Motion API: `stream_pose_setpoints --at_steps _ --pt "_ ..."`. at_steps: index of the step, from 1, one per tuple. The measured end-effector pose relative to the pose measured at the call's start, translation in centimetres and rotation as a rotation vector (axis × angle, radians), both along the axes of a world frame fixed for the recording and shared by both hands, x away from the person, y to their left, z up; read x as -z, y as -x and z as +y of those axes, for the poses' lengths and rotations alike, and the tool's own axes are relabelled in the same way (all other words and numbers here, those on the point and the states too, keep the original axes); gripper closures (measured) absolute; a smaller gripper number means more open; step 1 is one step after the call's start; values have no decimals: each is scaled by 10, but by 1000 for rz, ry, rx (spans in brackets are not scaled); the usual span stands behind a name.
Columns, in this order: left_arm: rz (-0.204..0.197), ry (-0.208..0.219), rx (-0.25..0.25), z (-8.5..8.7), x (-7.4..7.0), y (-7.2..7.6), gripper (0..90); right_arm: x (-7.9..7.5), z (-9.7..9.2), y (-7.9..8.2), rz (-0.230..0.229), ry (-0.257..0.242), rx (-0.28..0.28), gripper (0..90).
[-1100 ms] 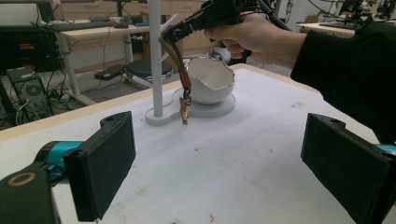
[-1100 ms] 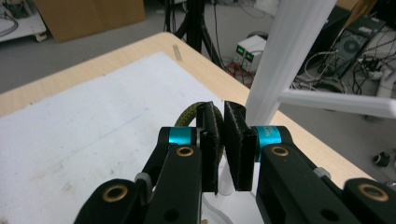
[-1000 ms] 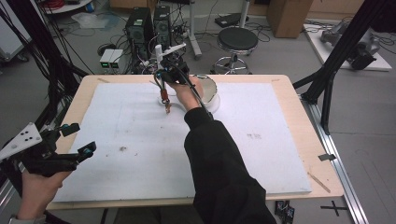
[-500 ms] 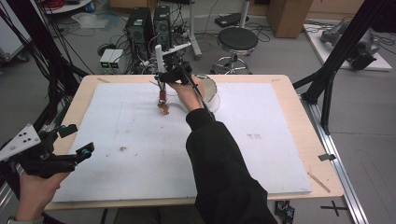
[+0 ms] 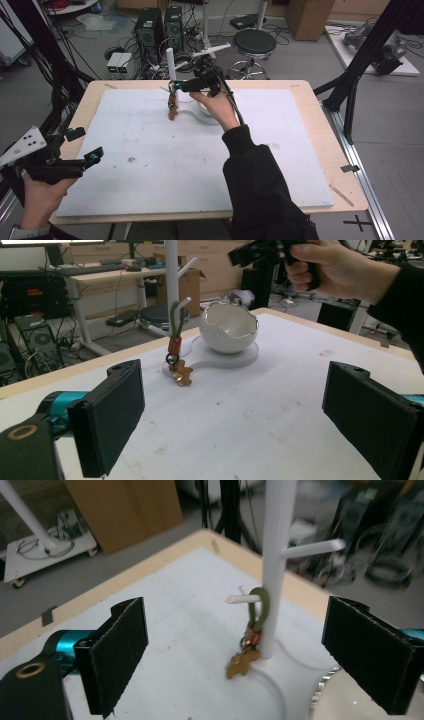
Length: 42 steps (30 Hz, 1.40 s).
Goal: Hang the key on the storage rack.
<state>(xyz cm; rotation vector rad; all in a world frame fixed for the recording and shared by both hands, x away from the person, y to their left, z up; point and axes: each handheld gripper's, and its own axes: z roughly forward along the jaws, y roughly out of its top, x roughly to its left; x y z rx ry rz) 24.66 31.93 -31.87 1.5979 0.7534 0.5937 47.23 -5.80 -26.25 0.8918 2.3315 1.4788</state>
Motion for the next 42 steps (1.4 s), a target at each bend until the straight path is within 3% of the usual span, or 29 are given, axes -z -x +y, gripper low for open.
stream_pose_setpoints --at_steps 3,7,11,13,19,23,28,32,42 --pt "-4 4 6 -4 2 -7 103 2 -24 13 -60 -16 -27 106" --pt "1 10 20 -9 2 -17 103 4 -60 28 -56 -55 -21 106" --pt "-6 10 24 -15 1 -27 102 1 -94 48 -73 -62 -18 106" --pt "-12 4 20 -19 3 -32 102 1 -113 58 -103 -79 -5 106" --pt "-8 -1 15 -28 7 -47 100 9 -169 78 -94 -122 91 106" --pt "-18 12 16 -32 6 -52 100 14 -201 96 -106 -122 131 105" --pt "-2 -13 12 -35 8 -57 97 25 -229 124 -135 -115 172 106" --pt "-3 -10 5 -34 8 -57 97 35 -245 137 -117 -94 194 106" --pt "4 -16 12 -36 9 -56 97 51 -273 151 -91 -93 199 105"
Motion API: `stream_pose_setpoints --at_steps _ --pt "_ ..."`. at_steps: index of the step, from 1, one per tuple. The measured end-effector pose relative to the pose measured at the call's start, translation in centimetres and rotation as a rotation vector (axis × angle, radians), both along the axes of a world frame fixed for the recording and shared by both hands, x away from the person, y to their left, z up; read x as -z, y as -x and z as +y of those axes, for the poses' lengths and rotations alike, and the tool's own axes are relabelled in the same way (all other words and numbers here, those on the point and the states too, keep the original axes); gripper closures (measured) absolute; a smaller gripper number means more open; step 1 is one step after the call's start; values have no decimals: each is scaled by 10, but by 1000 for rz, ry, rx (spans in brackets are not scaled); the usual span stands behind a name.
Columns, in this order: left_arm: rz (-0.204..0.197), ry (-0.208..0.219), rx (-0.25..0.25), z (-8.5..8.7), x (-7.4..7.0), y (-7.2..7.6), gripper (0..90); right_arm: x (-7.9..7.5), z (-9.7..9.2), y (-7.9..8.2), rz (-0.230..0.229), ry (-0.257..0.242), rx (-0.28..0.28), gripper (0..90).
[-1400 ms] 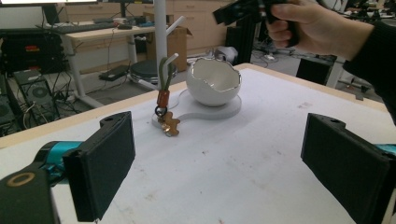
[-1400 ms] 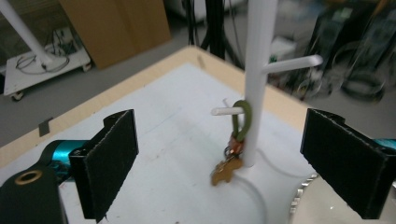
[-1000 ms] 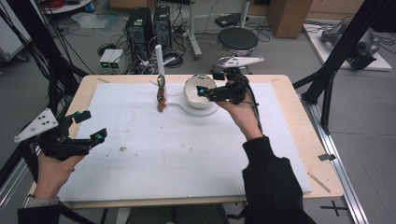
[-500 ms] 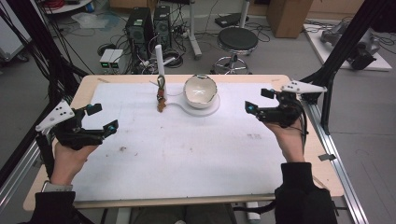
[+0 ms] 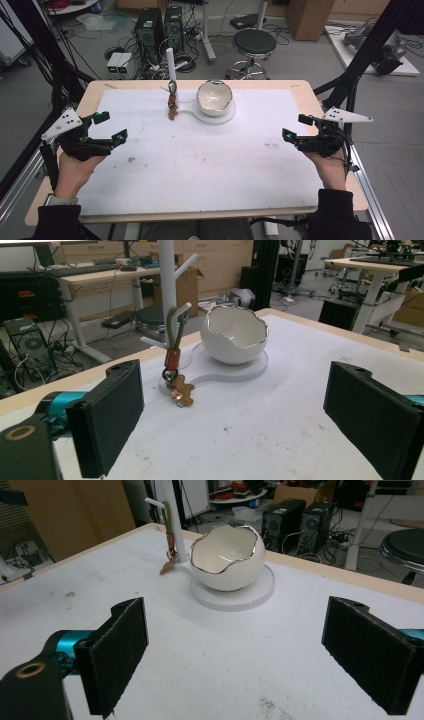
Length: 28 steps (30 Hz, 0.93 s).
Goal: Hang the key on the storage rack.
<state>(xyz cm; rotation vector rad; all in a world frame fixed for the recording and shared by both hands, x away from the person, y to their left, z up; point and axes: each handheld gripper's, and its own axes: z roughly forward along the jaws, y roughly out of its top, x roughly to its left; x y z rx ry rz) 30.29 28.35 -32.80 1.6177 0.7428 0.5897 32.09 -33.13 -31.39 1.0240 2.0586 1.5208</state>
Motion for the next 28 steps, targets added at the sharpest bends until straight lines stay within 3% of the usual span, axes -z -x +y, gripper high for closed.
stream_pose_setpoints --at_steps 4,10,15,20,28 --pt "5 -7 5 -2 1 1 96 2 -11 4 16 9 14 105" --pt "6 -8 10 -7 2 4 97 0 -32 14 1 -38 45 105" --pt "1 -8 44 -11 3 7 93 0 -45 22 -6 -61 62 105" --pt "8 -30 40 -17 5 8 93 0 -42 19 -9 -67 51 105" --pt "13 -24 22 -16 8 9 93 3 -32 16 0 -41 33 105"
